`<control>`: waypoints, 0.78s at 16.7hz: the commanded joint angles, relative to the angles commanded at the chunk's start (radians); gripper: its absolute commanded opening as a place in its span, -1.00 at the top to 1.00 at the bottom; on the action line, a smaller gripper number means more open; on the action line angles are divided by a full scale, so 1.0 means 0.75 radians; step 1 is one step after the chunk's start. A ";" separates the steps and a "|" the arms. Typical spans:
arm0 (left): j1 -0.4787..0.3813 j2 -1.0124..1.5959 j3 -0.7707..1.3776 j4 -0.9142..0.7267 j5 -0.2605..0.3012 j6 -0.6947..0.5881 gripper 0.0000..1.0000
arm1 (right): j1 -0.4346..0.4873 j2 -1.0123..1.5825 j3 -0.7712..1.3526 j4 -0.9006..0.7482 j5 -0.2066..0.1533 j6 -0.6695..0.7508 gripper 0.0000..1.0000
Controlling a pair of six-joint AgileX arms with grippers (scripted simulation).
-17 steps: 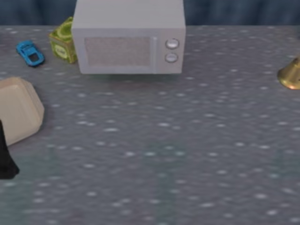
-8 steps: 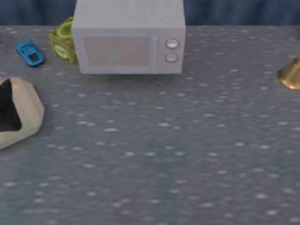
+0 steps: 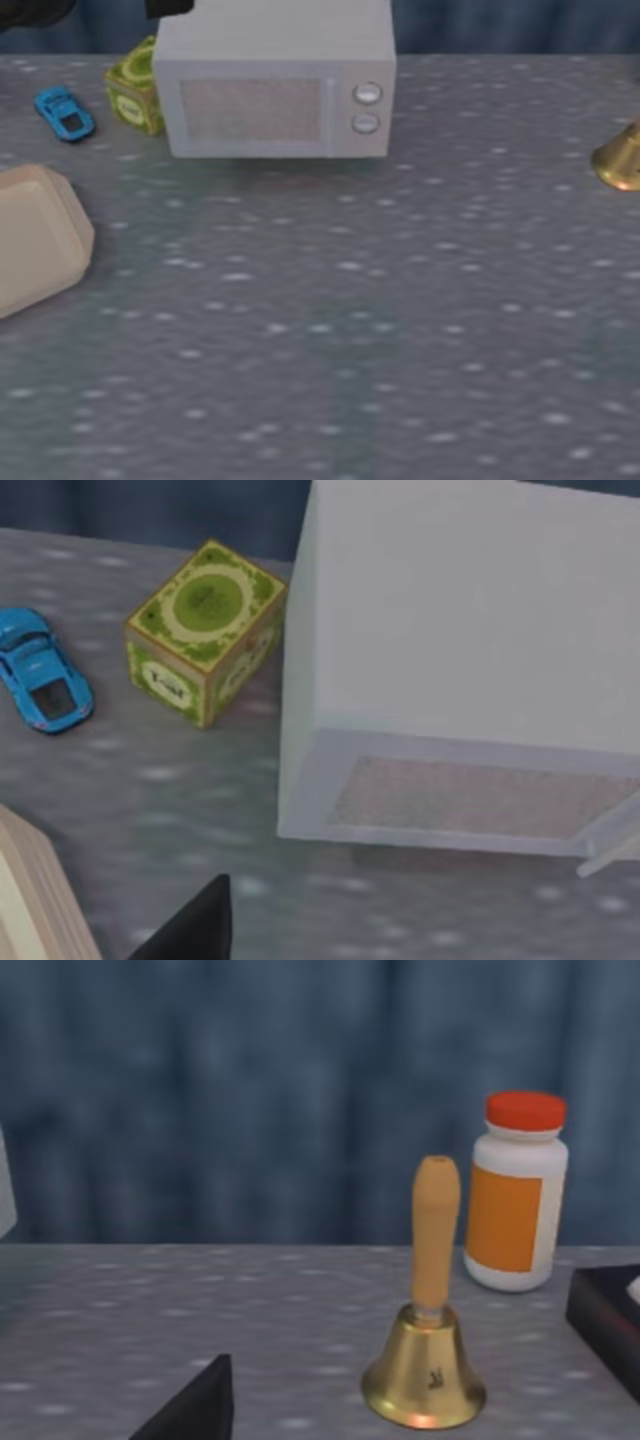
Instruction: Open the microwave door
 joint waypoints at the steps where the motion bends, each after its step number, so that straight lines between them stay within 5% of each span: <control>1: -0.037 0.132 0.146 -0.065 -0.017 -0.035 -1.00 | 0.000 0.000 0.000 0.000 0.000 0.000 -1.00; 7: -0.229 0.801 0.838 -0.413 -0.107 -0.210 -1.00 | 0.000 0.000 0.000 0.000 0.000 0.000 -1.00; 13: -0.332 1.179 1.198 -0.620 -0.157 -0.299 -1.00 | 0.000 0.000 0.000 0.000 0.000 0.000 -1.00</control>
